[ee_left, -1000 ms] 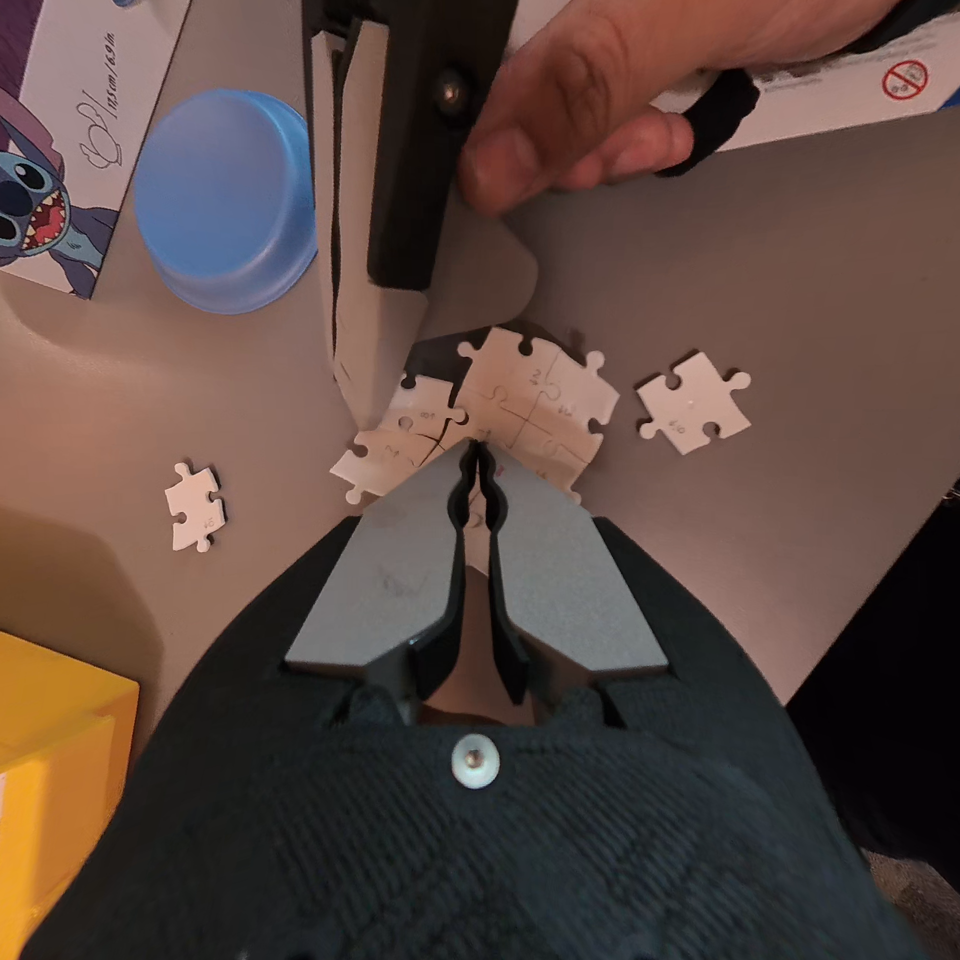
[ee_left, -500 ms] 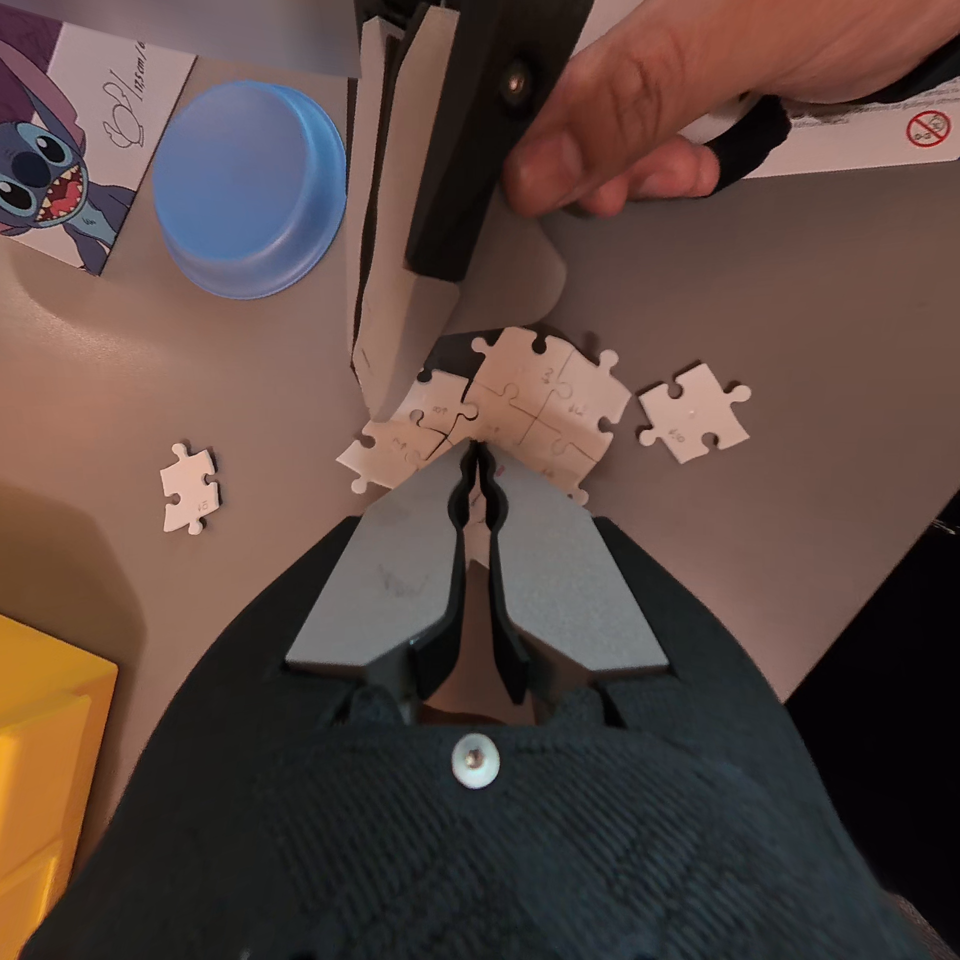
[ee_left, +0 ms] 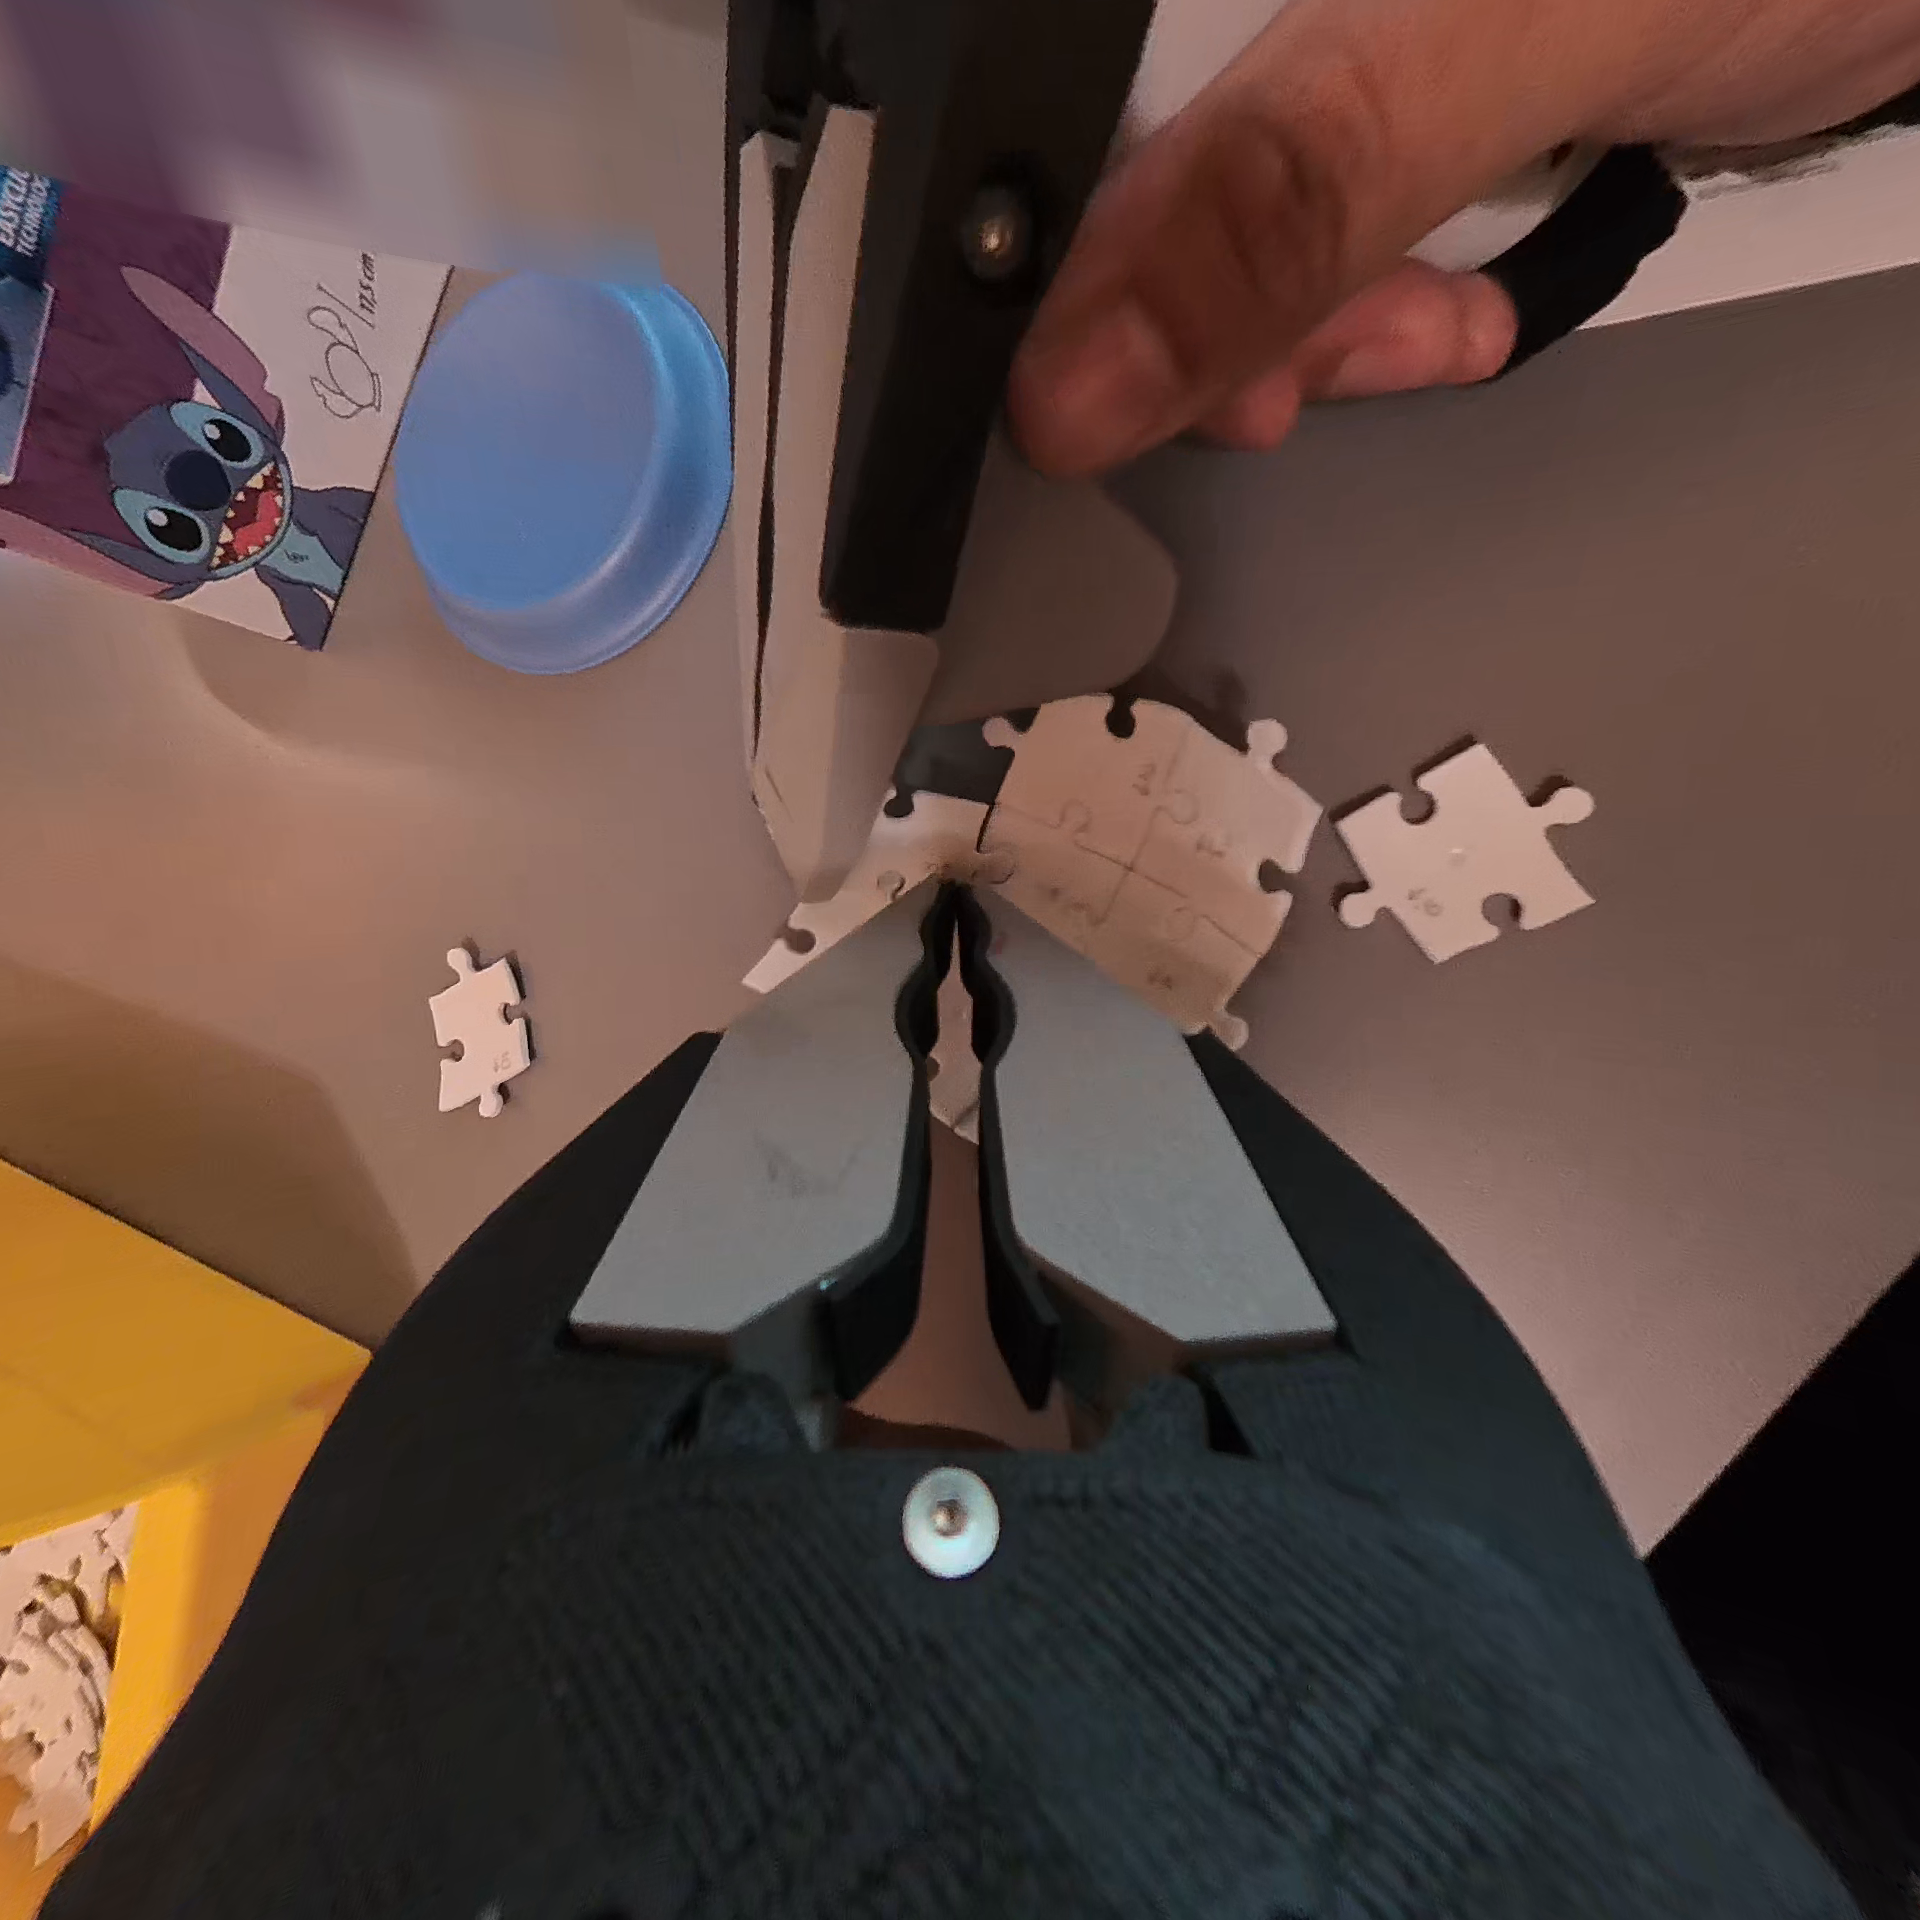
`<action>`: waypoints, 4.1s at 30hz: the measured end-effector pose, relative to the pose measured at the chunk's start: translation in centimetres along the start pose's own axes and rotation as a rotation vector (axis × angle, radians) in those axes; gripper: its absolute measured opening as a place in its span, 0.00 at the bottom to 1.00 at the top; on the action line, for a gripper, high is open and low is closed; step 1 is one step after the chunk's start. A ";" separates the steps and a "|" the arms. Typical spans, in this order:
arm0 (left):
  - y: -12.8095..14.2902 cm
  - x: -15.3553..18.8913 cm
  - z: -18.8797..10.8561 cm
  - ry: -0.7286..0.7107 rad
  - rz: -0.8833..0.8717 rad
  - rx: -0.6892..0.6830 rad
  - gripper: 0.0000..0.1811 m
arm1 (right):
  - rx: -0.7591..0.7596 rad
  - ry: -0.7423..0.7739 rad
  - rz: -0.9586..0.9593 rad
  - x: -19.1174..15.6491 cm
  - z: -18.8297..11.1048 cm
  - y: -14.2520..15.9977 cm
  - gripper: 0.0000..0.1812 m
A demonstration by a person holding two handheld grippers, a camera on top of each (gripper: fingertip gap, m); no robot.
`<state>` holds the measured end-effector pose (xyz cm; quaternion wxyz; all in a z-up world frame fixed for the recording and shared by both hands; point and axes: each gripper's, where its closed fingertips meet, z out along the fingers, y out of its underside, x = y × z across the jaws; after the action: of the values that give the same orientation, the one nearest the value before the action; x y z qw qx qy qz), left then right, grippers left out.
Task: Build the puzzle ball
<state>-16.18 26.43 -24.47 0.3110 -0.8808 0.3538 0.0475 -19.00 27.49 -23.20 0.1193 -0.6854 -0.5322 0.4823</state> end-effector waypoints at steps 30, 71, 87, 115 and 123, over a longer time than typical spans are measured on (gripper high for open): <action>-0.4 1.4 0.0 0.037 0.090 -0.024 0.00 | -0.101 -0.050 0.026 -0.1 -0.7 1.4 0.00; -0.1 2.4 -0.7 -0.121 -0.009 0.055 0.00 | 0.000 -0.018 0.093 -0.4 -0.3 1.1 0.00; 0.0 2.2 -0.8 -0.127 -0.061 0.090 0.00 | -0.001 -0.029 0.100 -0.6 -0.2 1.1 0.00; -0.7 0.6 -0.8 -0.170 -0.009 0.090 0.00 | -0.018 -0.039 0.128 -0.5 0.0 1.3 0.00; -0.5 0.8 -0.4 -0.147 -0.003 0.081 0.00 | -0.019 -0.044 0.139 -0.4 -0.1 1.3 0.00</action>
<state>-15.27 25.98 -24.11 0.3717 -0.8621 0.3305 0.0971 -18.14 26.61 -23.82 0.0674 -0.7109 -0.4906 0.4994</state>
